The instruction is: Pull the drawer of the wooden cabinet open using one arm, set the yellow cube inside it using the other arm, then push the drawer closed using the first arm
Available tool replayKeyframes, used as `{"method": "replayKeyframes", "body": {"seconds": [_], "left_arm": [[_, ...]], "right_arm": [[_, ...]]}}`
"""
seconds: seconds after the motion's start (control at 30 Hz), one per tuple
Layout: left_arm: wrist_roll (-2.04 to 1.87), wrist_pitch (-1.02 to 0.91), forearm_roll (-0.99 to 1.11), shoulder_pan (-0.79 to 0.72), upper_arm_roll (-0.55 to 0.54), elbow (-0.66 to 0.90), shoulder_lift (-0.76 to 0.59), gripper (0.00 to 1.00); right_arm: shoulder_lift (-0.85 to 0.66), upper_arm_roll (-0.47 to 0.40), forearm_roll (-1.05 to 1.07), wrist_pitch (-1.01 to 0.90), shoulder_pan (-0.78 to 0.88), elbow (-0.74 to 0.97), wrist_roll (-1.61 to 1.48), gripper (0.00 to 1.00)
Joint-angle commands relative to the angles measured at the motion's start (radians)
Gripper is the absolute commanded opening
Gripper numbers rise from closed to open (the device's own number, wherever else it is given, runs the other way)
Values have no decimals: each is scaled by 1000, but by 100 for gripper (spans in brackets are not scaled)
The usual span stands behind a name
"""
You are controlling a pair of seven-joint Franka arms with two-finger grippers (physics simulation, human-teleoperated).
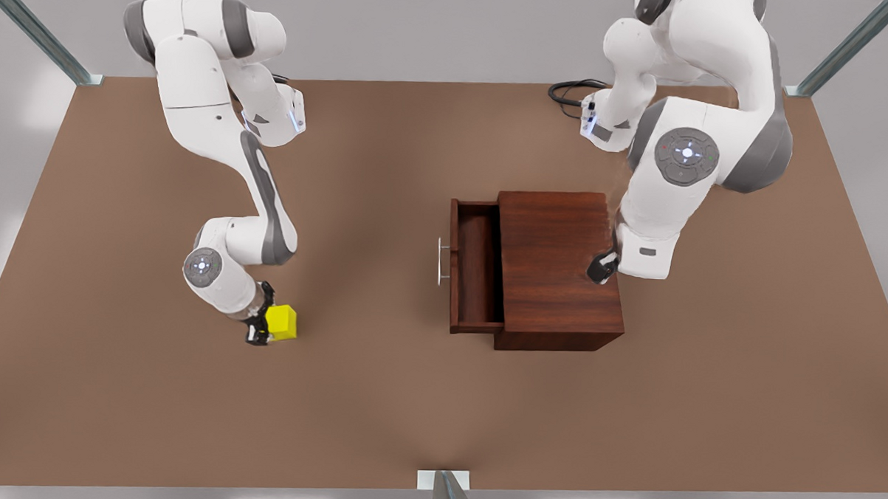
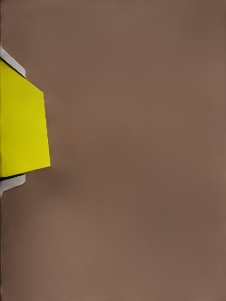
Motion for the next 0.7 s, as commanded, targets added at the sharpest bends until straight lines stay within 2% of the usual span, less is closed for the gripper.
{"method": "replayKeyframes", "body": {"seconds": [0.0,0.03,0.1,0.33,0.5,0.67], "left_arm": [[892,-119,-93,102,-1,-43,-31,100],[906,68,-93,106,8,-285,-174,100],[1035,15,-85,115,17,-235,-156,100],[952,-51,-93,119,24,-253,-156,100],[941,-54,-95,118,21,-276,-164,100],[931,-53,-93,109,16,-281,-165,100]], "right_arm": [[-34,1,4,-105,0,2,16,66],[-50,4,3,-166,2,30,38,66],[-65,6,3,-271,9,83,68,66],[-60,15,-3,-565,95,323,285,66],[-56,14,6,-653,175,421,420,66],[-22,15,38,-659,281,498,613,66]]}}
